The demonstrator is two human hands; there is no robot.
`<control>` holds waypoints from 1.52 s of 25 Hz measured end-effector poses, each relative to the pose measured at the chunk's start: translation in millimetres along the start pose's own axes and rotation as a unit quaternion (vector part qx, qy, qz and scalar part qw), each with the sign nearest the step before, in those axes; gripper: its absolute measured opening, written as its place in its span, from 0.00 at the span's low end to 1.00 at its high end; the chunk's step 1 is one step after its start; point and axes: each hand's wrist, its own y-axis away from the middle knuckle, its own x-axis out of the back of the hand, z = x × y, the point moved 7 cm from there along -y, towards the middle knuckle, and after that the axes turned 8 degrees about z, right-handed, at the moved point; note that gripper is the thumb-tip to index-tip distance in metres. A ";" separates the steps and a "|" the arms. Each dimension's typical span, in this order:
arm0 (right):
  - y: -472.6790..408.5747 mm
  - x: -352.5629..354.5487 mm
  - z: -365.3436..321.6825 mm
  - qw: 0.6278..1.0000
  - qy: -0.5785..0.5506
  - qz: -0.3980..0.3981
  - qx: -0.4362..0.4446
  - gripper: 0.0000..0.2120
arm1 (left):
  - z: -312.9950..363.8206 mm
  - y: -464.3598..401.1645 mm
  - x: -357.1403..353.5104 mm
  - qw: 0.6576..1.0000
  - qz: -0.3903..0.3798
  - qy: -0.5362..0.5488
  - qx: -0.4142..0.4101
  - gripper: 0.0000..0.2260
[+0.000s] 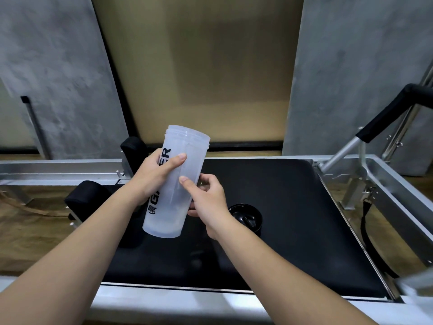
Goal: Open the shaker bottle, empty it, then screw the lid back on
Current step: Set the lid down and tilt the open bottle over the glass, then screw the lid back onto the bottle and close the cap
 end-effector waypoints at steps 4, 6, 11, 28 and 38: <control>-3.2 6.7 -15.4 0.998 0.034 0.010 0.050 0.22 | 11.5 0.6 -1.6 0.999 0.028 0.023 -0.031 0.35; -3.8 8.0 -23.1 0.997 0.037 -0.001 0.067 0.22 | 16.4 1.6 -0.8 0.997 0.044 0.034 -0.048 0.37; -6.6 13.2 -40.7 0.988 0.086 -0.034 0.123 0.23 | 17.8 11.0 -1.8 0.993 0.065 0.073 -0.066 0.35; -39.0 122.0 57.1 0.724 0.685 -0.055 0.064 0.59 | -57.2 71.6 -47.1 0.996 0.062 0.062 -0.032 0.37; -41.0 159.1 74.1 0.867 0.498 -0.006 0.010 0.65 | -72.2 83.2 -64.2 0.991 0.077 0.104 -0.036 0.33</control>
